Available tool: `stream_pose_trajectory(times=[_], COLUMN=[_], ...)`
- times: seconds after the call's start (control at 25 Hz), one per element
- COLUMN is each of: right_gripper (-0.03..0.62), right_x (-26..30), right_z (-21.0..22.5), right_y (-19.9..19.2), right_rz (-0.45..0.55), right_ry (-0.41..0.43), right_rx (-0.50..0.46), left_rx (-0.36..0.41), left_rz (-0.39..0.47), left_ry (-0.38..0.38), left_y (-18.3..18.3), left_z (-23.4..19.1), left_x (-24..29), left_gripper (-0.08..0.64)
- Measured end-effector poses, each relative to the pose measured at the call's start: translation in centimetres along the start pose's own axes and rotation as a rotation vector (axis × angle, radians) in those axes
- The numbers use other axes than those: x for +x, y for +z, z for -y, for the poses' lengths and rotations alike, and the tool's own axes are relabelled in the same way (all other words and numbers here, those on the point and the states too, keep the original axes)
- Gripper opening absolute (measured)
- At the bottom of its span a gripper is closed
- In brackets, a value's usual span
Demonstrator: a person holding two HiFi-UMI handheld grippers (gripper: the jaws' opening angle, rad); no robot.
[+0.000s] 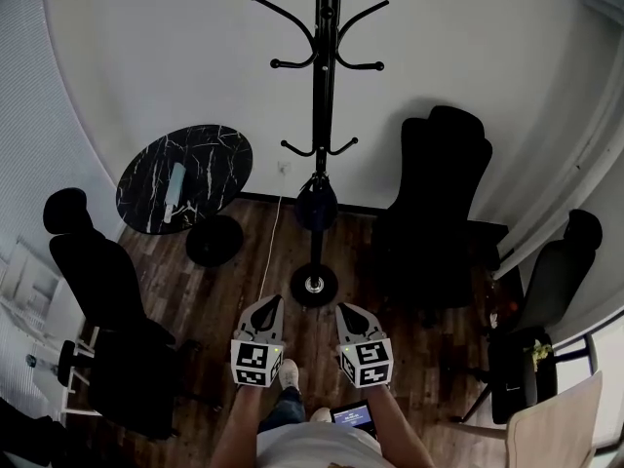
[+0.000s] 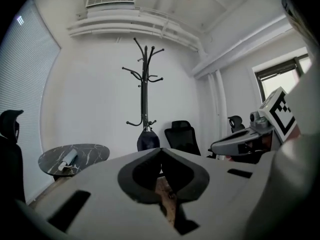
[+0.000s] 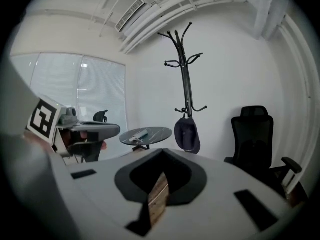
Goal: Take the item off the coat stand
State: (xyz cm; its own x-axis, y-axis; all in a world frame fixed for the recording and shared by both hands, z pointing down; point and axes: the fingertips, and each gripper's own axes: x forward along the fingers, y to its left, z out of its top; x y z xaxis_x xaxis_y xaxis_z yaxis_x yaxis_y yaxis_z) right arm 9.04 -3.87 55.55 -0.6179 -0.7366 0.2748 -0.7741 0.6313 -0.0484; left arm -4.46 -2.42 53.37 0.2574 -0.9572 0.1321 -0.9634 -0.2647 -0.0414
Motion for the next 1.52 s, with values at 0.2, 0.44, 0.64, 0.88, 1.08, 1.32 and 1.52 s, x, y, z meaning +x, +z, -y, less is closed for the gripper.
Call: stream_pose_trajectory(times=[0.2, 0.44, 0.64, 0.88, 1.08, 1.32, 1.52], right_gripper=[0.012, 0.012, 0.011, 0.012, 0.012, 0.011, 0.012], right_x=[4.1, 9.3, 13.6, 18.5, 20.0, 19.4, 19.1], right_z=[1.3, 4.1, 6.0, 6.7, 7.6, 8.5, 8.6], right_y=[0.1, 2.1, 2.8, 2.8, 3.3, 3.1, 2.8], right_rz=[-0.033, -0.04, -0.069, -0.093, -0.08, -0.092, -0.076], right_ry=[-0.009, -0.054, -0.094, -0.112, -0.161, -0.219, -0.224], right_rx=[-0.017, 0.008, 0.021, 0.037, 0.043, 0.05, 0.095], left_rx=[-0.026, -0.055, -0.081, -0.139, -0.127, -0.135, -0.125], left_rz=[-0.003, -0.028, -0.029, -0.034, -0.036, -0.049, -0.045], left_ry=[-0.01, -0.038, -0.075, -0.117, -0.178, -0.226, -0.225], left_y=[-0.2, -0.6, -0.1, -0.5, -0.8, -1.2, -1.2], left_z=[-2.9, -6.6, -9.3, -12.9, -13.4, -12.6, -12.7], left_x=[4.0, 9.7, 14.4, 18.4, 20.6, 21.4, 21.1], left_gripper=[0.02, 0.02, 0.02, 0.021, 0.02, 0.02, 0.021])
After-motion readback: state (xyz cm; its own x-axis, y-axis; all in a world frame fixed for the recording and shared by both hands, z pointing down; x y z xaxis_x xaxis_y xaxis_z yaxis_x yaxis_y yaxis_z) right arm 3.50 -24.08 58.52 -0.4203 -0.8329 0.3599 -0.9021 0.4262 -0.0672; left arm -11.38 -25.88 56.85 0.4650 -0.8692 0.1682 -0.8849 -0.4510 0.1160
